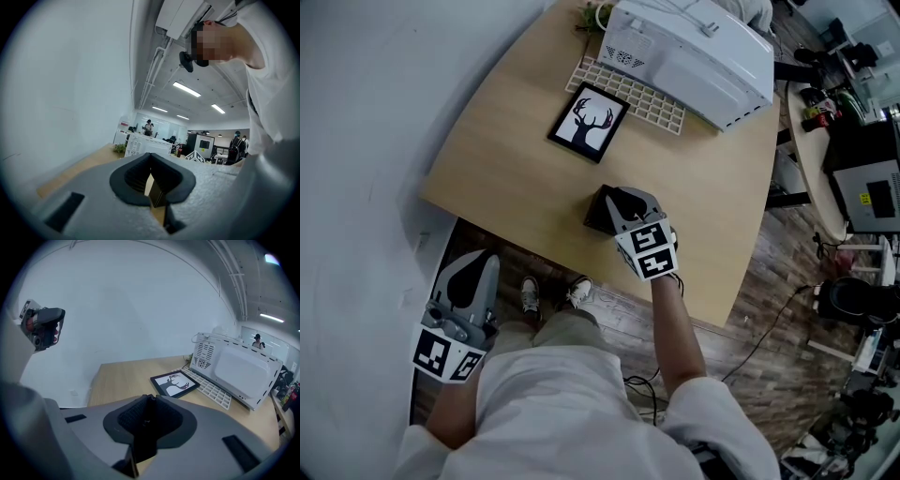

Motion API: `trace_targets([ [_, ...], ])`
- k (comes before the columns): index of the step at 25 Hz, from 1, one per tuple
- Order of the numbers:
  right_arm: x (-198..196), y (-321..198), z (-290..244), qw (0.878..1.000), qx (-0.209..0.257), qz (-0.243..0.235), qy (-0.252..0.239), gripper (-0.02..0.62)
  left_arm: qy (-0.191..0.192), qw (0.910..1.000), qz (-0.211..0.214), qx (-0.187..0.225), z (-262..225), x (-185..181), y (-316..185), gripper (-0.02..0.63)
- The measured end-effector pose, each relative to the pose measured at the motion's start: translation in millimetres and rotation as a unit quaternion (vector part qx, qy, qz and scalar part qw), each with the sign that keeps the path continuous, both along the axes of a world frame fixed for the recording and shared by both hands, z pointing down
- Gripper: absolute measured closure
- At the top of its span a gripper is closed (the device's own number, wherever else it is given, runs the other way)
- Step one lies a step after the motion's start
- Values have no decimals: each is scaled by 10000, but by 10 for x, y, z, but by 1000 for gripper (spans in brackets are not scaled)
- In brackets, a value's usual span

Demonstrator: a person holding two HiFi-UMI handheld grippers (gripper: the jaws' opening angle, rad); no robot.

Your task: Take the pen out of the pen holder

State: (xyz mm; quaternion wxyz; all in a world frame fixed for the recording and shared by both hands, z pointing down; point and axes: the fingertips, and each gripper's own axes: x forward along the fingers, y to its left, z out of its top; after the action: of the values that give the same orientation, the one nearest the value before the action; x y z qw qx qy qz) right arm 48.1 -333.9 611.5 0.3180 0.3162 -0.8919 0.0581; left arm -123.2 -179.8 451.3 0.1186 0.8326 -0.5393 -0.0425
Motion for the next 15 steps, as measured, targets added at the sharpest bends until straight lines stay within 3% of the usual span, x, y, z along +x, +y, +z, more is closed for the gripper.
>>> trace_targets([
  [11, -27, 43, 9, 9997, 20, 228, -100, 543, 157, 9998, 104, 74, 3, -46, -28, 592],
  [15, 17, -10, -4, 9978, -39, 565, -357, 551, 242, 9995, 164, 139, -20, -69, -46, 592],
])
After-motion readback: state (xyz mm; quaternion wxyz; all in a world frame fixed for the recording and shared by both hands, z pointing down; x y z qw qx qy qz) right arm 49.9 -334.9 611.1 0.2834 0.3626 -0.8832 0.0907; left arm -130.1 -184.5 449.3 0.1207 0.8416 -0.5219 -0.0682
